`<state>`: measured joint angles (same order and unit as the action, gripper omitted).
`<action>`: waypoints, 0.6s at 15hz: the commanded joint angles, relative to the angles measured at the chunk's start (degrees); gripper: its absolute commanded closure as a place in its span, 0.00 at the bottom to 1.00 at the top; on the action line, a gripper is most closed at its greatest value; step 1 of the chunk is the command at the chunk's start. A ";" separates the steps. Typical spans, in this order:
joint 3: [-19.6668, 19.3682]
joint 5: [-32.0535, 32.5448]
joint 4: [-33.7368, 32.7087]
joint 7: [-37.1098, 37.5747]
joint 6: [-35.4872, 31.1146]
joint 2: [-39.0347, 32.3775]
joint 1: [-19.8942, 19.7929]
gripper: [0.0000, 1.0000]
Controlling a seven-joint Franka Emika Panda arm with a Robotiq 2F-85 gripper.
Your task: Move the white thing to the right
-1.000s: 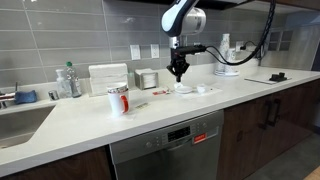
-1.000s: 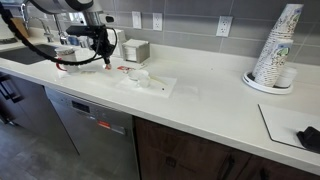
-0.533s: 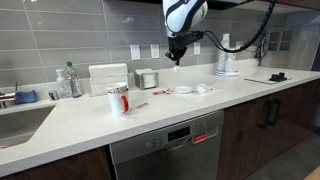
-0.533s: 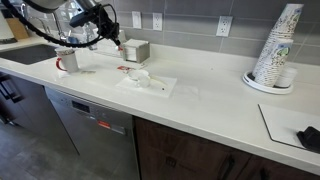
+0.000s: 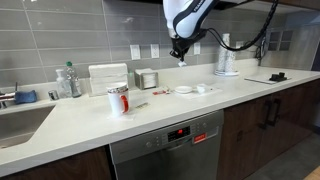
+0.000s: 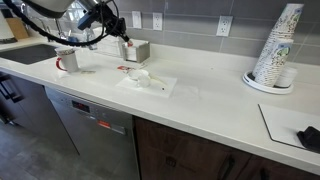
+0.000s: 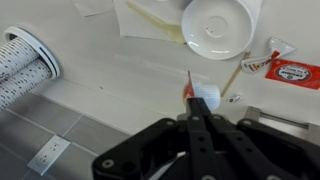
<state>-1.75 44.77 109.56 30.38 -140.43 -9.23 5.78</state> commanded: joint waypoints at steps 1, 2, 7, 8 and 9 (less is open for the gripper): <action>0.29 -0.13 -0.08 -0.19 0.10 0.02 -0.22 0.99; 0.30 -0.13 -0.08 -0.19 0.10 0.02 -0.22 1.00; -2.29 12.93 -7.47 12.16 5.33 -5.10 -0.09 1.00; -2.62 14.52 -8.99 13.78 6.87 -6.45 -0.20 1.00; -2.81 15.15 -10.63 14.36 8.63 -8.06 -0.42 1.00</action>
<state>-3.75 56.00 104.39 40.79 -136.09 -12.24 5.54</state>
